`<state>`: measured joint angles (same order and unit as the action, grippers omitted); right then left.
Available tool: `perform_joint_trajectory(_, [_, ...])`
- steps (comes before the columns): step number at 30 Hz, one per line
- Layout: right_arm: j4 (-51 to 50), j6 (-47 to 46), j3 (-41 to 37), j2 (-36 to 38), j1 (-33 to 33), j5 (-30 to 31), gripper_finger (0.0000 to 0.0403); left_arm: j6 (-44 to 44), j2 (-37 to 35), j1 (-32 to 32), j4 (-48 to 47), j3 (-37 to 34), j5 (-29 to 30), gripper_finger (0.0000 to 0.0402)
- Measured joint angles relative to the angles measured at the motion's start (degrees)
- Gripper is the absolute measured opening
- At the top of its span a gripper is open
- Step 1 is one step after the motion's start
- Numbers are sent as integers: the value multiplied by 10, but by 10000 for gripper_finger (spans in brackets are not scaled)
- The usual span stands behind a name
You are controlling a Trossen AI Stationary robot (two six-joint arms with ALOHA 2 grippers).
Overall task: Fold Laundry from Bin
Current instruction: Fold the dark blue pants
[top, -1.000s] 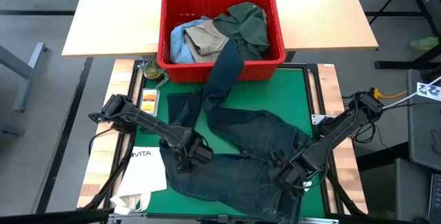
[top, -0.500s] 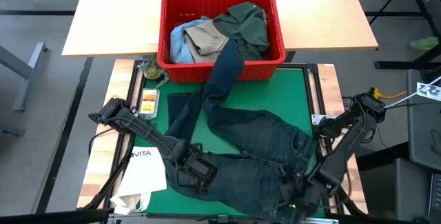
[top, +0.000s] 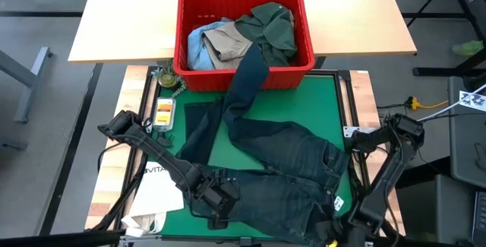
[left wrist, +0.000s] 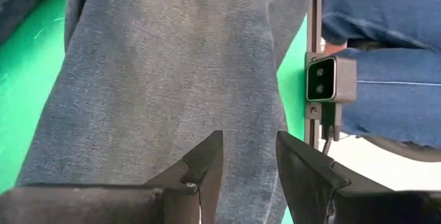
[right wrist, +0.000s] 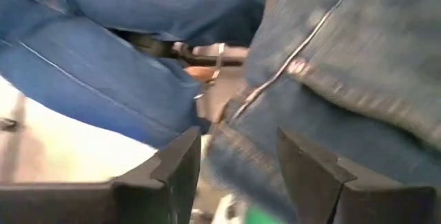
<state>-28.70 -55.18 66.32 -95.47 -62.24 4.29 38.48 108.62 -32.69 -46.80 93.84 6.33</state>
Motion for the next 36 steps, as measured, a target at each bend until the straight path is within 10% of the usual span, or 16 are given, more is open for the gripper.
perform_joint_trajectory(12, [15,-288,0,-1,-90,28,191,0,0,-4,0,0,0,128])
perform_joint_trajectory(36, [21,-360,0,-52,-94,103,191,-2,0,-7,0,0,0,128])
